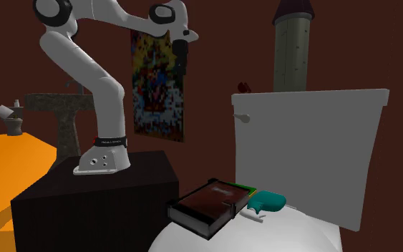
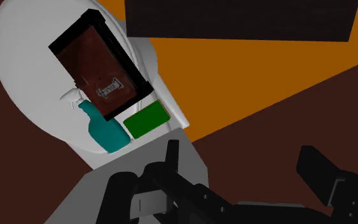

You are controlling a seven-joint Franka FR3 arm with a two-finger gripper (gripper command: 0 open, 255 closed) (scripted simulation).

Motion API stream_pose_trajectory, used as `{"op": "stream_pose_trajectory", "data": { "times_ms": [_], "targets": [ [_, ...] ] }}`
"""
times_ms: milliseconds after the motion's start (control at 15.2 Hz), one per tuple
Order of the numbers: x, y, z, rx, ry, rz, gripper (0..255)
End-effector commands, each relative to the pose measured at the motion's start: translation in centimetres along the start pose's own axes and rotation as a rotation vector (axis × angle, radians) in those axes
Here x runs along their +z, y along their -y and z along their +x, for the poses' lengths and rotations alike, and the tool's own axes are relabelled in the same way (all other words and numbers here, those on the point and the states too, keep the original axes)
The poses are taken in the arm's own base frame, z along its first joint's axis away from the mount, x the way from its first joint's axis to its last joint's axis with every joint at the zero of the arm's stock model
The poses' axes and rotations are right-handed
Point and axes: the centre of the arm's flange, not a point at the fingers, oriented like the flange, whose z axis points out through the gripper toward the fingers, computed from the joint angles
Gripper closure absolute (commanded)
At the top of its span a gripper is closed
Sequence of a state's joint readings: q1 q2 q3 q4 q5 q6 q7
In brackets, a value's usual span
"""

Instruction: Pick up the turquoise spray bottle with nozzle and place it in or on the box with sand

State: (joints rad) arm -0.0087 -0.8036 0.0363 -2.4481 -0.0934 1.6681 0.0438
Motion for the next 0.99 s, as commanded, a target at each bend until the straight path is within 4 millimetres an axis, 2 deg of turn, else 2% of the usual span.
{"op": "stream_pose_trajectory", "data": {
  "times_ms": [0, 924],
  "targets": [
    [0.0, 0.0, 0.0, 0.000, 0.000, 0.000, 0],
    [13.2, -13.3, 3.6, -0.148, 0.051, 0.040, 0]
  ]
}}
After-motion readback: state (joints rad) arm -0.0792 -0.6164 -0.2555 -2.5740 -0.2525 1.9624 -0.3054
